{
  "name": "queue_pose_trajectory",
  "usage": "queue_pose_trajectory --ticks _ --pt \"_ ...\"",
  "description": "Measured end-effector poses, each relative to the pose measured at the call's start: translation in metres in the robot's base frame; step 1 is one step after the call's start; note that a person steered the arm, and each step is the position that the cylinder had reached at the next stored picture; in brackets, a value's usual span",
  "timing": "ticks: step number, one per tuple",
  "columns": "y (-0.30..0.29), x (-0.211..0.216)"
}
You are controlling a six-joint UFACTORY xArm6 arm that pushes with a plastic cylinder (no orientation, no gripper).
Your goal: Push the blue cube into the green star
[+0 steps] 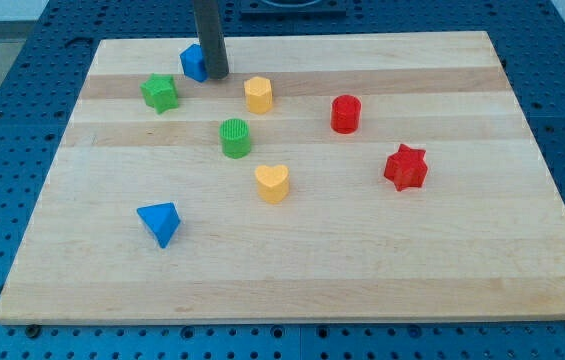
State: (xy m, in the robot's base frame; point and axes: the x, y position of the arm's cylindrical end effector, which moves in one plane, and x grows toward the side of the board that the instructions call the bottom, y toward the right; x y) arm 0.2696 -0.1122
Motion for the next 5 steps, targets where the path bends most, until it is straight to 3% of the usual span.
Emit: queue_pose_trajectory --ticks 2,5 --pt "0.023 -0.010" --pt "-0.066 -0.016"
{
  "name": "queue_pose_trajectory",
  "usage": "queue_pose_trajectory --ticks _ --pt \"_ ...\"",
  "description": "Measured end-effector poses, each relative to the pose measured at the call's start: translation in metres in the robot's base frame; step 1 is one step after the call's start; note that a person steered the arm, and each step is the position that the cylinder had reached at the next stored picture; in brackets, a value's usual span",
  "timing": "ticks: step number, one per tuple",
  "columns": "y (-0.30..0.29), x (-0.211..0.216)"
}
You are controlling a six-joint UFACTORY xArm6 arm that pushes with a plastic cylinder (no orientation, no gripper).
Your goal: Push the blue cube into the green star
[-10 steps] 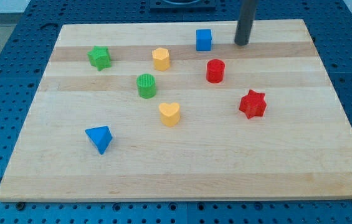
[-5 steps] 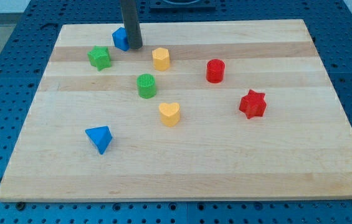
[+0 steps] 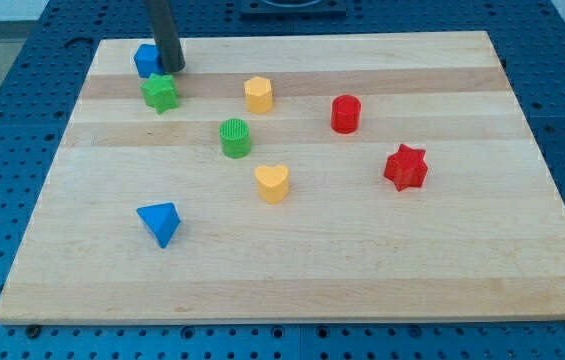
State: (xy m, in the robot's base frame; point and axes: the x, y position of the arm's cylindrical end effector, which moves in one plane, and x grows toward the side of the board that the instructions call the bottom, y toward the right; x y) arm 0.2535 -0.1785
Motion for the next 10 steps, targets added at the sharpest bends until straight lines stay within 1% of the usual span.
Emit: queue_pose_trajectory --ticks 1,2,3,4,10 --pt "0.009 -0.033" --pt "0.000 -0.062" --pt "-0.043 -0.044" --pt "-0.051 -0.022" --pt "-0.016 -0.007"
